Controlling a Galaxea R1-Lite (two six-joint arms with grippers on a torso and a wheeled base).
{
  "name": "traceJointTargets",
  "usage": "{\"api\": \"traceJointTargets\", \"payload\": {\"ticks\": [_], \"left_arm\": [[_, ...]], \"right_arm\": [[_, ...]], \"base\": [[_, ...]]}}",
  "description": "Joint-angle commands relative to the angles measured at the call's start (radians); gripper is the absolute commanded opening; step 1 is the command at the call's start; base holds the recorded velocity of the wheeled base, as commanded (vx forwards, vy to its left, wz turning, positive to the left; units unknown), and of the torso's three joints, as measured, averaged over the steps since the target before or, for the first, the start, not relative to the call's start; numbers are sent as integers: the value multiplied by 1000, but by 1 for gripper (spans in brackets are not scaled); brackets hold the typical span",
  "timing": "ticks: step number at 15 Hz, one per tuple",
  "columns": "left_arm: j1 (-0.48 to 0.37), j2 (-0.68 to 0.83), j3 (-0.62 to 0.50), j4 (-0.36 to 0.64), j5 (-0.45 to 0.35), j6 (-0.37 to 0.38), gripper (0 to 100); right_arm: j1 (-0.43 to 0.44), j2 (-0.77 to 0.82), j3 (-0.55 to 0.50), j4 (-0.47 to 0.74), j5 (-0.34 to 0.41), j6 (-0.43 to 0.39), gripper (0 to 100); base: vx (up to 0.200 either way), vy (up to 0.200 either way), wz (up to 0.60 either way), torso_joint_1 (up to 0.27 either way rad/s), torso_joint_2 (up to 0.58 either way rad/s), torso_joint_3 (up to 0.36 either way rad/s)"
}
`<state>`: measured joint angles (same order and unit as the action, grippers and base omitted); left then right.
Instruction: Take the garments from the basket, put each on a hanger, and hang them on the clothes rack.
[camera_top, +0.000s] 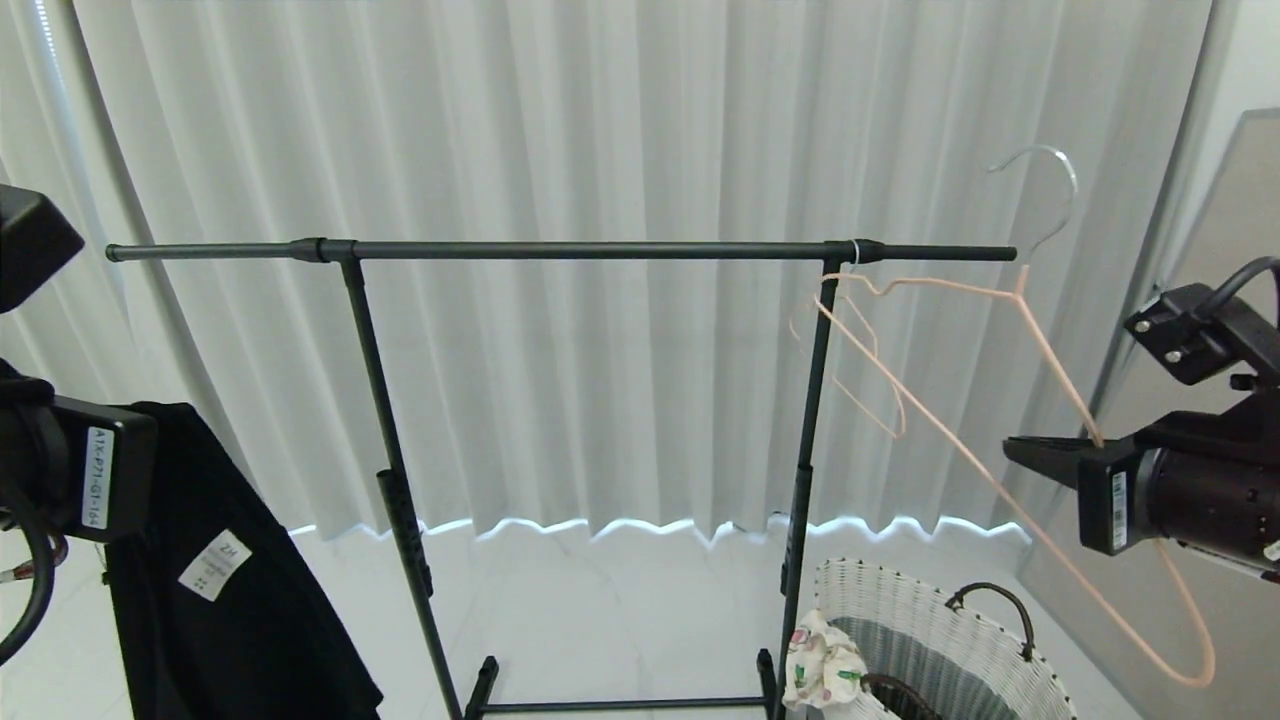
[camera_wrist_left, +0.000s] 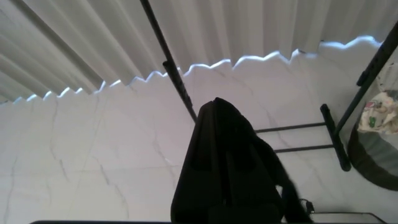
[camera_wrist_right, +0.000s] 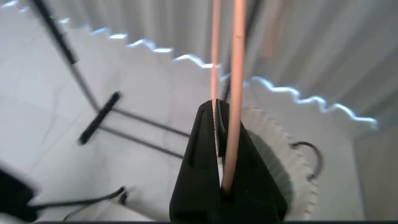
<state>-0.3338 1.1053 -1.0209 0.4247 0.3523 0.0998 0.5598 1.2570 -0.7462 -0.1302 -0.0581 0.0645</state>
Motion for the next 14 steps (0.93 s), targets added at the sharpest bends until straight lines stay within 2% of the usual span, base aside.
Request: {"api": "traceJointTargets", "payload": {"ticks": [1, 4, 6, 10, 12, 14], "left_arm": [[-1, 37, -2, -12, 0, -3, 0], [-1, 120, -2, -83, 0, -6, 0], [-2, 182, -1, -152, 0, -6, 0], [-7, 271, -4, -195, -3, -9, 0], [-10, 314, -19, -196, -3, -43, 0], [-30, 360, -65, -196, -3, -115, 0]], "right_arm": [[43, -5, 1, -2, 47, 3, 0], [78, 18, 19, -3, 152, 9, 0], [141, 30, 28, -8, 227, 52, 0], [296, 35, 28, -9, 287, 144, 0], [359, 39, 27, -12, 316, 166, 0], [410, 51, 24, -12, 357, 176, 0]], "base": [[0, 200, 0, 17, 7, -2], [0, 200, 0, 2, -2, 2], [0, 0, 0, 0, 0, 0], [0, 0, 0, 0, 0, 0], [0, 0, 0, 0, 0, 0], [0, 0, 0, 0, 0, 0]]}}
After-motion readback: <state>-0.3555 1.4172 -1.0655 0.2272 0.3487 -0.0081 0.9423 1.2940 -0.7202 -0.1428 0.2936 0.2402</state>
